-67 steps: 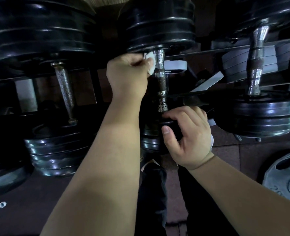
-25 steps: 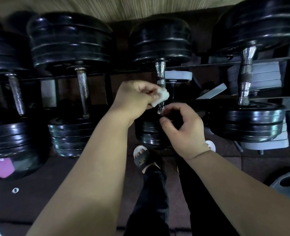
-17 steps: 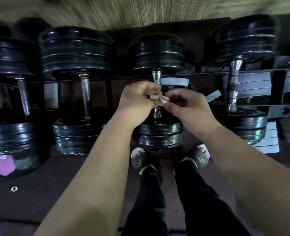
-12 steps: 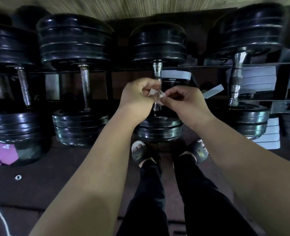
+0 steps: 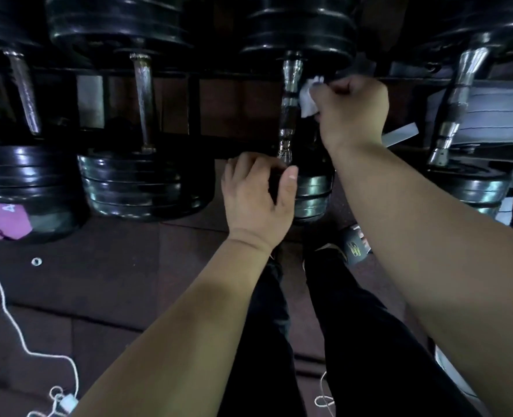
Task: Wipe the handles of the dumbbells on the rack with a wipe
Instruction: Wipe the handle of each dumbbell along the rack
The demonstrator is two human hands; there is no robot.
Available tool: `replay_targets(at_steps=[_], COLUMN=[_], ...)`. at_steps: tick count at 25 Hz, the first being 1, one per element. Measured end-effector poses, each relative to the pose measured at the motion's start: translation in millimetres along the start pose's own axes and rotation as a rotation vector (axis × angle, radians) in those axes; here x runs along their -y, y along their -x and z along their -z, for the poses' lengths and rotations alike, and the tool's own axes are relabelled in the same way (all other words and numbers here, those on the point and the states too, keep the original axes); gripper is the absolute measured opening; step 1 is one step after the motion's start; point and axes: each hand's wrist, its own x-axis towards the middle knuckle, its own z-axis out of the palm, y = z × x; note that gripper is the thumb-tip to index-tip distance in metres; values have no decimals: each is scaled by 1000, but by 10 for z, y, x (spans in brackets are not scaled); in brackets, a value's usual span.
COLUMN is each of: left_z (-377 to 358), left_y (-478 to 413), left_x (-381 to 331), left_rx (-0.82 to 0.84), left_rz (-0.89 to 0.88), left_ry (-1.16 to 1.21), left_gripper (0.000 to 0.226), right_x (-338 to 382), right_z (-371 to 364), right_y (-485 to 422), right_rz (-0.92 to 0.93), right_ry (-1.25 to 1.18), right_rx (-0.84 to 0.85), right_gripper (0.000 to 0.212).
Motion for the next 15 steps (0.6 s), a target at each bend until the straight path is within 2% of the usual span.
replay_targets(at_steps=[5,11,15], left_z=[-95,-125,-155], left_y=[34,48,37], left_x=[74,215,266], left_rx=[-119,-115,-126], left_rz=[-96,-190,-232], left_ry=[3,85,79], left_gripper=[48,52,57], right_x=[-98,-59,-95], right_z=[-87,-143,-113], right_y=[-17,-75,-48], right_rz=[-16,123,160], right_ry=[-163,-112,-47], right_rx=[157,71,130], right_gripper=[17,14,19])
